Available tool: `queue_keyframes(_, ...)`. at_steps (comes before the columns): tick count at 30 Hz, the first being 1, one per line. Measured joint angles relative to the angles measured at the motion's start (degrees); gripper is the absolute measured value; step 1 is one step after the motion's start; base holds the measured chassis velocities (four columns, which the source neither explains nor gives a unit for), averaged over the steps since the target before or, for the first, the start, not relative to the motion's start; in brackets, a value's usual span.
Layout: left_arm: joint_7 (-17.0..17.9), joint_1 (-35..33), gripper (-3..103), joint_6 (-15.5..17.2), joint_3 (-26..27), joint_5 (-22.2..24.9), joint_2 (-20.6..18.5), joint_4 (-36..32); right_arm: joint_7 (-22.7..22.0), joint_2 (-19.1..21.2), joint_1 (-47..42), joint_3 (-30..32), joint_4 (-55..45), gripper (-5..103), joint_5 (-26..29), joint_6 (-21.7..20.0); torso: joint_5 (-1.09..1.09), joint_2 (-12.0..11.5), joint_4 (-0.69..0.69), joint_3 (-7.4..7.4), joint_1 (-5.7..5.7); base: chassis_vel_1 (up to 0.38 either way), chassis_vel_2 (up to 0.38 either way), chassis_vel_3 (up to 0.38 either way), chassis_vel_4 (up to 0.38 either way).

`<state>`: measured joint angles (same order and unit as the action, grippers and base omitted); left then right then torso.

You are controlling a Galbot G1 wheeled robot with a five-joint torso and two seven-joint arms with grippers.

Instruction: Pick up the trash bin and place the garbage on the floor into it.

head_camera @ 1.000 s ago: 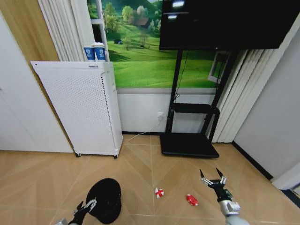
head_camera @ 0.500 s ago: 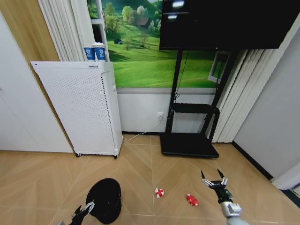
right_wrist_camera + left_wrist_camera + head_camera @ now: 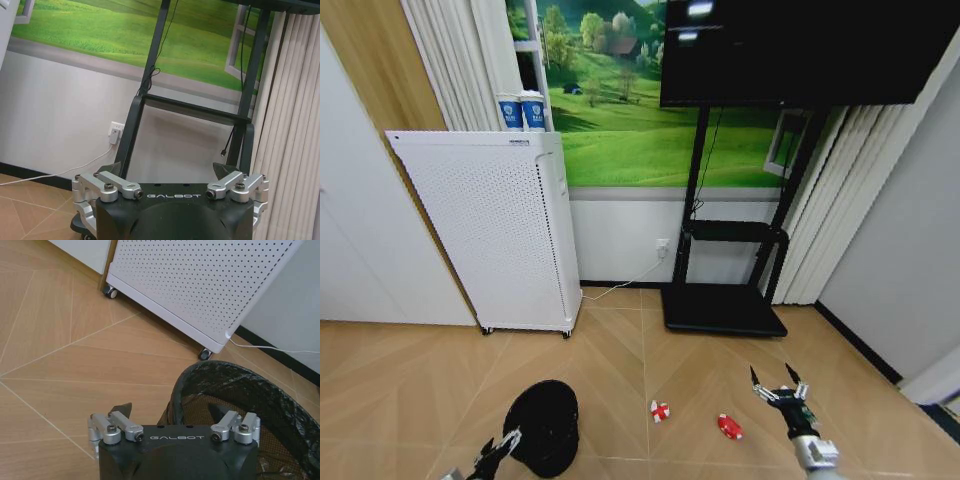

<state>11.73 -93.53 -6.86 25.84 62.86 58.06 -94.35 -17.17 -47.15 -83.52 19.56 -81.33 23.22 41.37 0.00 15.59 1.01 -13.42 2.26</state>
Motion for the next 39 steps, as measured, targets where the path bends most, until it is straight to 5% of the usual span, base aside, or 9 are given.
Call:
queue_keyframes(23,-1.3,0.4,7,-0.1,-0.2,0.5,0.7,1.9,-0.4,-1.5,-1.3,1.6,-0.7,100,-1.2,0.6,0.01,0.0,-0.01,0.0,0.0,0.0,0.0,0.0,0.0)
queue_keyframes(35,-0.6,-0.7,7,-0.6,1.6,-0.4,0.4,0.2,-3.2,-1.1,-0.8,1.5,-2.5,100,-4.1,0.3,-0.02,0.0,-0.01,0.0,0.0,0.0,0.0,0.0,0.0)
queue_keyframes(39,1.6,-4.8,7,-0.4,5.7,1.7,-4.9,-6.2,-3.6,-1.4,0.6,1.1,-2.4,100,-5.4,0.4,-0.01,0.0,0.0,0.0,0.0,0.0,0.0,0.0,0.0)
